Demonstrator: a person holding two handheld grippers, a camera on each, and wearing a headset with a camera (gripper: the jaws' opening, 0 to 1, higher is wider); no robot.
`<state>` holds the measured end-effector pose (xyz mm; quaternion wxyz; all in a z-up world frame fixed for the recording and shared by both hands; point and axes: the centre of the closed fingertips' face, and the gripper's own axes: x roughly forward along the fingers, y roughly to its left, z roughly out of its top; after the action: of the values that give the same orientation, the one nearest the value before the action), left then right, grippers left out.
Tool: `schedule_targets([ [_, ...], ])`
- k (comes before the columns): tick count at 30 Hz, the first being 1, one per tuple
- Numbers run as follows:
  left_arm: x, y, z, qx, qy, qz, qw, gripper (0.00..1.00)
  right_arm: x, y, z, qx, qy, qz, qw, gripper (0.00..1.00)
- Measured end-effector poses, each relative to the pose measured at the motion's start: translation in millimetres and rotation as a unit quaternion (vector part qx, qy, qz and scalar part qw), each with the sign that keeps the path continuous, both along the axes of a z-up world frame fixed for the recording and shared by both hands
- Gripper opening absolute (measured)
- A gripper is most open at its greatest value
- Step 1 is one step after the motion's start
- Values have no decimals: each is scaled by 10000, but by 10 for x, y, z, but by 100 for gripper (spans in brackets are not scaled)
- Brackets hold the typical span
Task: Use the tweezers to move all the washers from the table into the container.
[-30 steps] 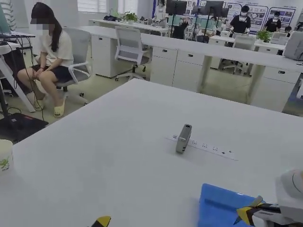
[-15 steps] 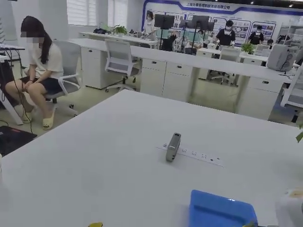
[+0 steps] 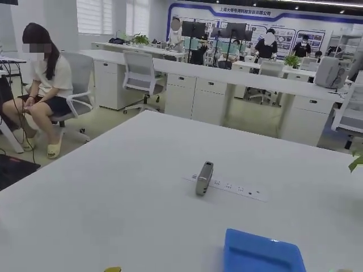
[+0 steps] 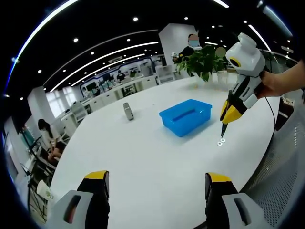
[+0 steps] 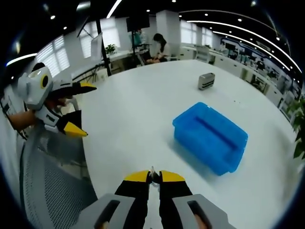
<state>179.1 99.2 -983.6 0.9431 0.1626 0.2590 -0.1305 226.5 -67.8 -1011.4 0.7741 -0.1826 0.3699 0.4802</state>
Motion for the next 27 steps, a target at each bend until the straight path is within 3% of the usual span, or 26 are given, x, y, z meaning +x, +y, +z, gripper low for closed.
schedule_targets([
  [12,4,13,-6,4,8,30,10000,84,47,-25,-174,-262,-38,-6,9997,4],
  [27,5,18,-8,34,15,39,10000,84,110,-15,-229,-238,-74,-108,9996,3],
])
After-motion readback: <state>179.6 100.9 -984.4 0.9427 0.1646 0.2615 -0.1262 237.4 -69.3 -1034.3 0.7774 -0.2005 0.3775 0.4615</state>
